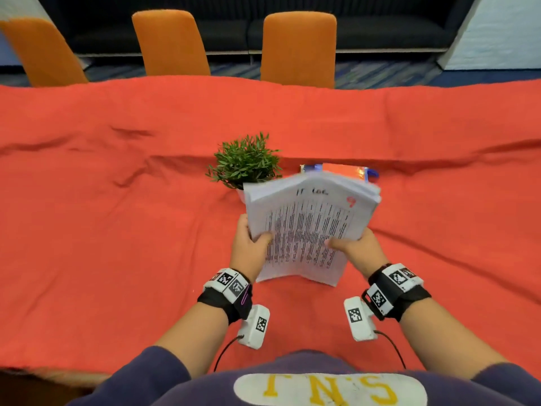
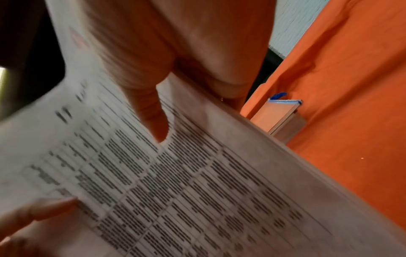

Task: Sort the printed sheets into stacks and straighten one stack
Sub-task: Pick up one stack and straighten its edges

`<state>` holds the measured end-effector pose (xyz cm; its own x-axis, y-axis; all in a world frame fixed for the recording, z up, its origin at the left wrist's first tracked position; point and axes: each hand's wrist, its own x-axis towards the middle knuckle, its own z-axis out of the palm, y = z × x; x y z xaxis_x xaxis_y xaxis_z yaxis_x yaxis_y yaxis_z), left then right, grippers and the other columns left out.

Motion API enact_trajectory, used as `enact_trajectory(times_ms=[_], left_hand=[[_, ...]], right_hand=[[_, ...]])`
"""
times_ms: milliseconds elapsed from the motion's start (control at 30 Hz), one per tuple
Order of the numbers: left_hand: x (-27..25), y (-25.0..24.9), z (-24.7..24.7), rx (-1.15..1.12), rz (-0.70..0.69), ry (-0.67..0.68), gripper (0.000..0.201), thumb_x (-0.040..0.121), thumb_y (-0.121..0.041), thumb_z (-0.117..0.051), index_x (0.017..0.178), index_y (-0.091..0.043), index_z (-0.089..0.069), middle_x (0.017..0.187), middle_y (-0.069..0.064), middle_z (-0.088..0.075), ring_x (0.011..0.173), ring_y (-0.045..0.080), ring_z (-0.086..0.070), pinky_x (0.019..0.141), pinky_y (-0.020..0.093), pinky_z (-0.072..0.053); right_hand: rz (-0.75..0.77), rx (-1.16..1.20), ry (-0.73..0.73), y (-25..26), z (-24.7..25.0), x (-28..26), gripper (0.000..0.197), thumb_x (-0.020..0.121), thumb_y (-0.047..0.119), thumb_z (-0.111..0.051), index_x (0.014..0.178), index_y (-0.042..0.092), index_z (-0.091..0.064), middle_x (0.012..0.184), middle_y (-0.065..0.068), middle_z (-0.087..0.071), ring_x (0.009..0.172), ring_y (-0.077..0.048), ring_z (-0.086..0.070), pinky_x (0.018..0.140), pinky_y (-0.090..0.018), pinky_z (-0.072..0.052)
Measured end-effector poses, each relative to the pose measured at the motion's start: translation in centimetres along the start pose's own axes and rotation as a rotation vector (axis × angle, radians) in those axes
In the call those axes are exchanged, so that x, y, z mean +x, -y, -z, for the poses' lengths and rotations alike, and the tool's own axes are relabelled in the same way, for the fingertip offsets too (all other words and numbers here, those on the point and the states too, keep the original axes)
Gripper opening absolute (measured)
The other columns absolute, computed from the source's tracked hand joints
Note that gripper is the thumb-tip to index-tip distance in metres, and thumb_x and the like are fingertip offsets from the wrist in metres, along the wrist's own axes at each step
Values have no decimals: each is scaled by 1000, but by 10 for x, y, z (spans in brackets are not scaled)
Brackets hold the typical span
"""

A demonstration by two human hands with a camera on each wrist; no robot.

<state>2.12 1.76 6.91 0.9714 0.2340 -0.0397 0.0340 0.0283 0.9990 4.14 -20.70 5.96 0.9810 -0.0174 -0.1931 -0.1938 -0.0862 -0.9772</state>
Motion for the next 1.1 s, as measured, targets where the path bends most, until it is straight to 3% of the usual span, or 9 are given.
enact_trajectory(times_ms=[100,367,567,667,733,867,900,1000,1100], left_hand=[[-1,-3,-4,-59,7,-27,44,83,0,-65,123,-14,-52,102,-5,-68,91,6,-65,84,25,-51],[6,-3,1,-73,0,-1,24,88,-1,-62,104,-19,-62,99,-2,-72,92,11,-68,78,24,-53],[6,0,3,-27,29,57,22,88,-6,-63,109,-14,-63,102,-6,-71,90,2,-68,80,22,-51],[12,-15,4,-43,-31,40,21,89,-4,-62,108,-13,-62,99,-7,-70,85,-2,-68,73,15,-51],[21,-27,9,-112,-48,-7,21,89,-3,-63,107,-13,-64,100,-3,-71,88,5,-69,74,20,-53],[35,-52,16,-309,-71,-48,20,88,-7,-64,104,-18,-68,107,2,-72,102,21,-67,87,35,-53],[36,-58,14,-367,-69,-39,21,89,-5,-62,105,-18,-67,108,2,-72,104,21,-66,90,37,-52],[33,-66,-1,-517,-15,11,23,92,-1,-56,106,-15,-66,109,5,-71,104,22,-66,93,39,-53],[26,-63,-15,-568,49,23,24,92,-1,-56,112,-11,-64,106,5,-71,97,21,-67,89,39,-55]], right_hand=[[16,36,11,-3,2,2,33,73,-3,-76,97,18,-69,91,8,-75,87,-11,-71,79,-29,-55],[38,92,30,-6,-2,5,27,78,3,-74,98,20,-71,97,9,-74,92,-9,-70,83,-26,-53],[-122,75,78,-33,1,5,33,71,-10,-74,92,16,-70,84,9,-76,80,-7,-71,86,-34,-53],[-212,80,114,-42,11,4,32,72,-10,-72,96,10,-70,93,-2,-74,87,-20,-67,83,-28,-55],[-274,83,134,-47,23,1,36,71,-1,-77,105,5,-69,103,-11,-73,93,-26,-68,85,-31,-55],[-312,313,73,-48,40,-3,77,35,34,-96,100,4,-67,88,-10,-74,74,-20,-69,76,-34,-54],[-305,417,64,-47,41,-2,71,36,32,-95,95,7,-66,83,-8,-73,71,-19,-69,73,-32,-56],[-231,631,61,-28,29,-5,23,76,9,-68,98,16,-63,92,-2,-72,83,-16,-69,76,-33,-57],[-185,738,102,-18,16,-2,45,82,3,-56,125,14,-55,118,-7,-67,106,-22,-64,90,-36,-54]])
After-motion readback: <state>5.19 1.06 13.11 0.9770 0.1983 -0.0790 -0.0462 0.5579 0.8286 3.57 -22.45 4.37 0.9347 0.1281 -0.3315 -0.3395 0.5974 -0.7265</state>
